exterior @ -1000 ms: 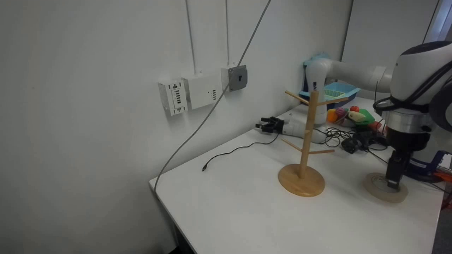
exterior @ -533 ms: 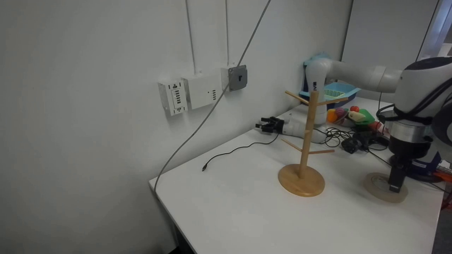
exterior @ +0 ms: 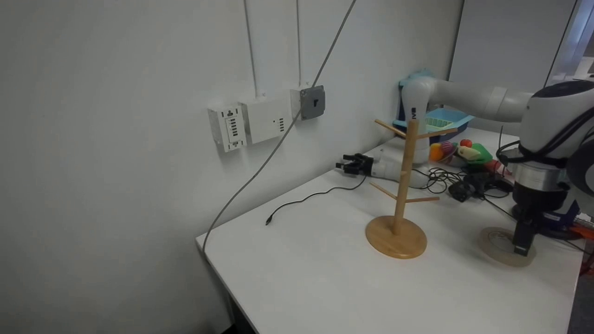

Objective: Put the tape on the top position of the wooden holder

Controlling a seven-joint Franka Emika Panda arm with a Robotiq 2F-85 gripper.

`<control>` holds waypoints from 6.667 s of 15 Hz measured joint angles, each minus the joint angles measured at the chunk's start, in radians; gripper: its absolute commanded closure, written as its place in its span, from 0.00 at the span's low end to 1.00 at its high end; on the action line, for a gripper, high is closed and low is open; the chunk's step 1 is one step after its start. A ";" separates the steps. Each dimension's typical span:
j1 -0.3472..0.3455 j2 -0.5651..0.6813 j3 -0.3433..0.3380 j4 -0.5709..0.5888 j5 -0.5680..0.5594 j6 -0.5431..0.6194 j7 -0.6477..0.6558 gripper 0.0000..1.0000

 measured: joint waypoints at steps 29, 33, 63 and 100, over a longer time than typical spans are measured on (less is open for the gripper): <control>-0.008 0.292 0.011 0.192 0.023 0.000 -0.017 0.27; -0.008 0.289 0.026 0.193 0.024 0.000 -0.017 0.63; 0.110 -0.132 0.084 0.068 -0.136 -0.385 -0.019 0.94; 0.068 -0.527 0.130 -0.024 -0.126 -0.058 0.056 0.94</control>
